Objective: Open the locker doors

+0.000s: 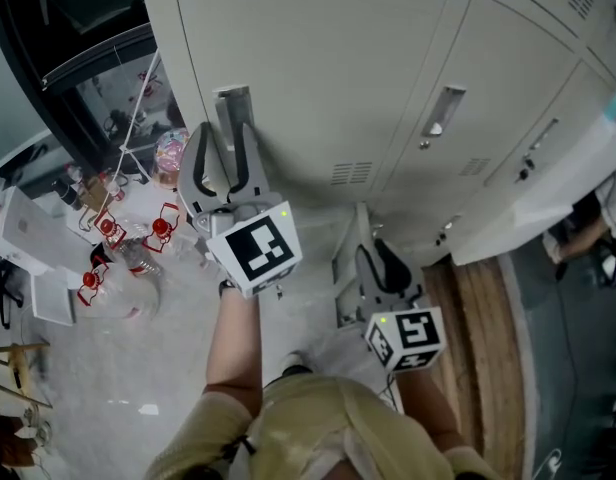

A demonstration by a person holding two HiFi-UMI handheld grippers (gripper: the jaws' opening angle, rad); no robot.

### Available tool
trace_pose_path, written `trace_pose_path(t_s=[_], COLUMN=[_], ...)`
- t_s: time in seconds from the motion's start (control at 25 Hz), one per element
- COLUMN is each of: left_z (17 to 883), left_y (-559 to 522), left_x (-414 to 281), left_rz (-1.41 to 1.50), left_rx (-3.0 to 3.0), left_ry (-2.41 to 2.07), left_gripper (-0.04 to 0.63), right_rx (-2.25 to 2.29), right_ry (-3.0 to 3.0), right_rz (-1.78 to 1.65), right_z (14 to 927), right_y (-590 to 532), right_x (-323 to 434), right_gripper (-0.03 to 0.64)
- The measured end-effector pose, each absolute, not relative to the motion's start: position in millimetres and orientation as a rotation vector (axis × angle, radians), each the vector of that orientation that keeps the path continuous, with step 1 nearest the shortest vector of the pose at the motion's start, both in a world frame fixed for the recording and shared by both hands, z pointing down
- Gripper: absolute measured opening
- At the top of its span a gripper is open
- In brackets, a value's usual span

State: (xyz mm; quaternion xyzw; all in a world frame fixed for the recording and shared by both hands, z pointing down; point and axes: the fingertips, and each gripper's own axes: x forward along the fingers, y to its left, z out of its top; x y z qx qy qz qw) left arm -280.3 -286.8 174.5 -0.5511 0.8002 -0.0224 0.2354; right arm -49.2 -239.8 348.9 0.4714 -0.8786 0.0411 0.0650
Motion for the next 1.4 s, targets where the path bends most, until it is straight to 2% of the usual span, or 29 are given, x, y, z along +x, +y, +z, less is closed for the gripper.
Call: trace_pose_path(t_s=[0.68,1.4], left_z=[179.2,181.5], left_y=[-267.8,-220.2], left_x=[-275.9,-242.3], left_rz=[-0.085,-0.095], left_rx=[-1.611,-1.691], left_ry=[2.199,2.184], left_gripper=[0.147,0.130], right_rx=[1.370,1.309], right_ry=[-2.713,-2.777], right_rz=[0.131,0.082], right_z=[350.8,348.4], right_y=[-224.9,-182.9], right_x=[-42.8,-26.0], right_gripper=[0.107,0.107])
